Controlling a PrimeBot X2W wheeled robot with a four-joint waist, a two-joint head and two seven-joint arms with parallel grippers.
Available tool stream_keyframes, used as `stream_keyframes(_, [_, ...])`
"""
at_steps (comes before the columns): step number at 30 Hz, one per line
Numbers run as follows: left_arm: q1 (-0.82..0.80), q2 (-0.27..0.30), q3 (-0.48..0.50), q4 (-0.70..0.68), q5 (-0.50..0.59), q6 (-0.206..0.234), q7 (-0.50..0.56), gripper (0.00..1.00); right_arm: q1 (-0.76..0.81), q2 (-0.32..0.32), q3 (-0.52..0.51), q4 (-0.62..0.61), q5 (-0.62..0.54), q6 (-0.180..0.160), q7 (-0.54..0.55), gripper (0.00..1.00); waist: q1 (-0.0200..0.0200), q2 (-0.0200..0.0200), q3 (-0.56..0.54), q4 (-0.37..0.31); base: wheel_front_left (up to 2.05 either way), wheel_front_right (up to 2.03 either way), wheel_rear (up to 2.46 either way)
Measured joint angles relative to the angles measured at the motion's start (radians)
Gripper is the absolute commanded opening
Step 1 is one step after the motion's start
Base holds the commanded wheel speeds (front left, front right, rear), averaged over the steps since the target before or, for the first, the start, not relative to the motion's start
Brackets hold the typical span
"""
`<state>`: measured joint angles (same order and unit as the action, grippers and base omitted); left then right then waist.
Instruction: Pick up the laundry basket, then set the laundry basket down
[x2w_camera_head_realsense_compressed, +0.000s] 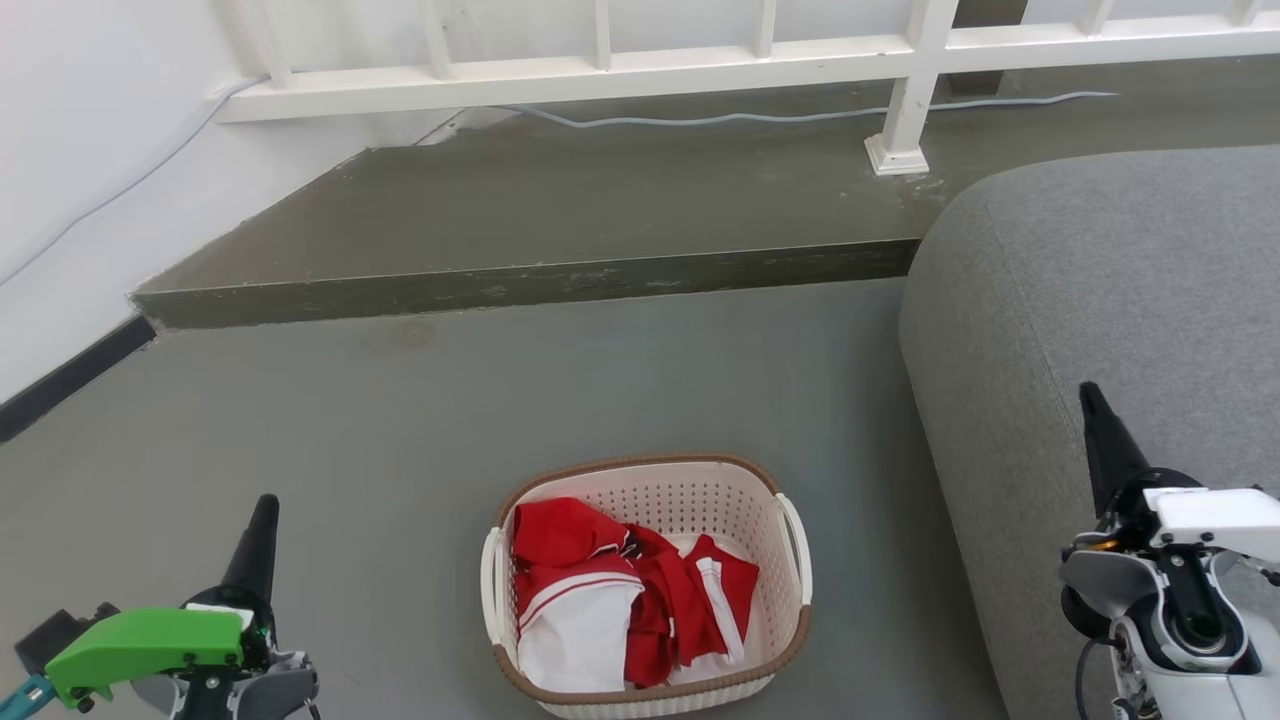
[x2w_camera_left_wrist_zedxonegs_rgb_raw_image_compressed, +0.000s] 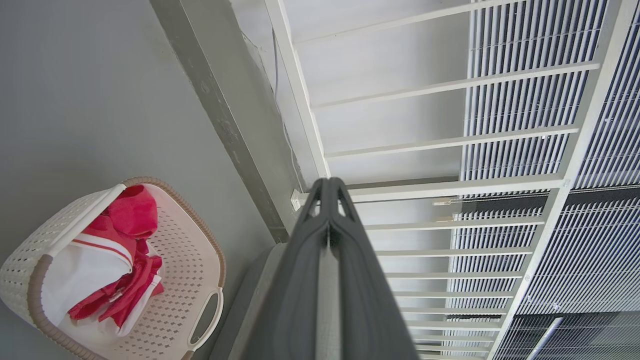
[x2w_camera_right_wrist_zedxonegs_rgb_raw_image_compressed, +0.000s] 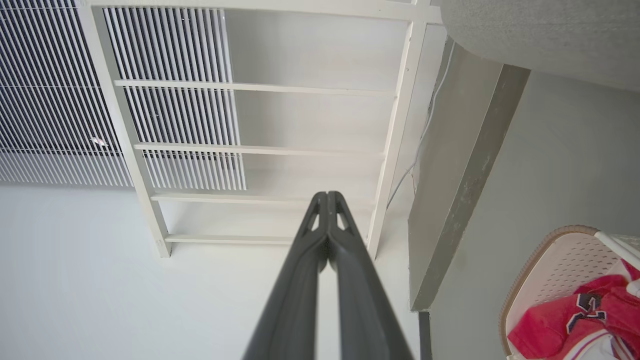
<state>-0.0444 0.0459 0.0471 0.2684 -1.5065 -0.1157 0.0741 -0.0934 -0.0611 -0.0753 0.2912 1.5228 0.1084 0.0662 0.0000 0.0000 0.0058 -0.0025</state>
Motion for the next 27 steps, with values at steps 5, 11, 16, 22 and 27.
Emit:
stream_keyframes(5, [-0.007,-0.001,0.015,0.006,-0.06,-0.003,0.016,0.0,0.0,0.002,-0.024,-0.003,0.057,0.006,0.015,0.0,0.0,0.0,-0.002,0.002,0.0,0.0,0.0])
stream_keyframes(11, [-0.017,-0.002,0.022,0.008,-0.101,-0.004,0.028,0.0,0.001,0.006,-0.04,-0.004,0.089,0.01,0.024,0.0,0.0,0.0,-0.003,0.002,0.0,0.0,0.0])
stream_keyframes(16, [-0.017,-0.002,0.022,0.008,-0.101,-0.004,0.028,0.0,0.001,0.007,-0.04,-0.005,0.089,0.01,0.024,0.0,0.0,0.0,-0.003,0.002,0.0,0.0,0.0])
stream_keyframes(22, [-0.017,-0.002,0.022,0.008,-0.101,-0.004,0.028,0.0,0.001,0.007,-0.04,-0.005,0.089,0.01,0.024,0.0,0.0,0.0,-0.003,0.002,0.0,0.0,0.0])
stream_keyframes(27, [-0.017,-0.003,0.022,0.008,-0.101,-0.004,0.028,0.0,0.001,0.007,-0.041,-0.005,0.089,0.01,0.024,0.0,0.0,0.0,-0.003,0.002,0.0,0.0,0.0])
